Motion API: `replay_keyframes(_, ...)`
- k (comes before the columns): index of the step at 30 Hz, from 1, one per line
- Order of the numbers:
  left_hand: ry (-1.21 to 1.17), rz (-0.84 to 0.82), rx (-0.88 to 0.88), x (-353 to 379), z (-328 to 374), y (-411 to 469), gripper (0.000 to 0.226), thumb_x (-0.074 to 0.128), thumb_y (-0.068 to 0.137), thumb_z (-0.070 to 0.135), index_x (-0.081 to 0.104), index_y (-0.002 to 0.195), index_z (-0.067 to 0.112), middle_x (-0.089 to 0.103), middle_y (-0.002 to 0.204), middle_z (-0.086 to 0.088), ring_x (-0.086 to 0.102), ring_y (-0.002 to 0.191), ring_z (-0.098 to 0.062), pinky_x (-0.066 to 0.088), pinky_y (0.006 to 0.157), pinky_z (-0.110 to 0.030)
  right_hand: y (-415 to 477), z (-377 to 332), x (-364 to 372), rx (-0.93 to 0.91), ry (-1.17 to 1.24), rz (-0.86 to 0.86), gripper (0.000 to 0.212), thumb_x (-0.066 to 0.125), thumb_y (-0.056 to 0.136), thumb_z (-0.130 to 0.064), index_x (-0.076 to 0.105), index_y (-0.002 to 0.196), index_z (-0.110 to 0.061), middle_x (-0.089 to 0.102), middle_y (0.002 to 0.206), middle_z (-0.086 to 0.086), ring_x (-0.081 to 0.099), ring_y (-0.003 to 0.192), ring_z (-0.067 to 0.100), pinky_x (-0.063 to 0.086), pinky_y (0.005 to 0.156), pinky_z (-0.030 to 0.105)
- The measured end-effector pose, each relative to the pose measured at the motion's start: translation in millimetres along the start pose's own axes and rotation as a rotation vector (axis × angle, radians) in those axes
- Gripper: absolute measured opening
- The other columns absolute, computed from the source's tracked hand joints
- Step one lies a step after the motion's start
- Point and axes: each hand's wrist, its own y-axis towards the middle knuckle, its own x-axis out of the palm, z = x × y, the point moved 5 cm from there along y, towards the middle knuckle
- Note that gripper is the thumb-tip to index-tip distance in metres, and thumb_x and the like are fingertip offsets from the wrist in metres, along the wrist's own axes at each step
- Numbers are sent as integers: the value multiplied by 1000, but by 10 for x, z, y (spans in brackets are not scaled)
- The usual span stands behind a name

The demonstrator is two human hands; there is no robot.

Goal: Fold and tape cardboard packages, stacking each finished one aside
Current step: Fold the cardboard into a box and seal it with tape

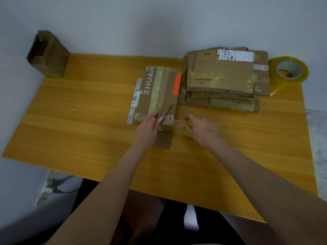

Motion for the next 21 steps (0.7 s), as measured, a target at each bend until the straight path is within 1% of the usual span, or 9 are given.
replay_keyframes(1,-9,1,-14,-3,7,3,25,46,99,16,62,104,-3,48,143,-4,47,130,-18,39,106,-32,7,10,9,-3,30,-1,34,34,101,-46,44,129,-28,61,91,3,56,81,25,37,62,31)
replay_keyframes(3,-38,-1,-56,-12,24,19,24,47,99,16,63,101,-2,47,143,-3,47,129,-16,37,106,-30,47,36,7,0,118,10,30,37,102,-43,46,128,-31,65,106,5,59,93,28,39,66,32)
replay_keyframes(5,-79,14,-72,-29,48,15,23,49,98,15,64,91,-1,48,143,-4,49,127,-17,38,107,-31,90,38,-2,-4,180,24,28,41,101,-40,49,127,-35,63,118,4,59,100,27,43,70,33)
replay_keyframes(7,-94,35,-46,-51,85,-4,22,53,96,13,63,81,0,49,141,-7,49,127,-19,39,106,-35,120,0,-2,1,207,24,30,43,100,-40,50,129,-39,62,123,2,60,101,26,46,72,33)
replay_keyframes(10,-75,68,-12,-73,122,-17,20,57,93,10,64,79,-2,53,137,-11,53,124,-22,42,104,-36,140,-72,24,5,177,11,35,43,100,-40,48,135,-41,62,125,2,61,102,26,47,75,34)
replay_keyframes(14,12,181,26,-136,179,-26,19,60,92,11,69,92,-6,63,112,-14,61,101,-26,51,87,-32,148,-65,25,43,225,49,33,44,99,-41,54,130,-37,64,120,3,60,102,25,48,74,34)
replay_keyframes(17,65,236,47,-215,283,-104,15,59,93,12,67,91,0,61,87,-8,53,80,-17,41,71,-22,147,-34,58,50,295,27,30,51,96,-42,57,124,-32,62,121,3,57,108,25,45,75,33)
replay_keyframes(19,80,225,41,-249,362,-177,16,55,95,14,64,91,2,60,78,-7,53,69,-17,43,60,-28,145,9,69,55,357,-6,32,56,94,-40,55,124,-30,59,124,4,56,109,25,47,78,34)
replay_keyframes(21,103,146,-14,-234,440,-247,21,46,100,20,61,99,5,63,78,-8,60,67,-24,44,55,-33,138,61,64,63,386,-19,35,57,91,-36,54,126,-29,58,126,5,57,107,25,50,82,36)
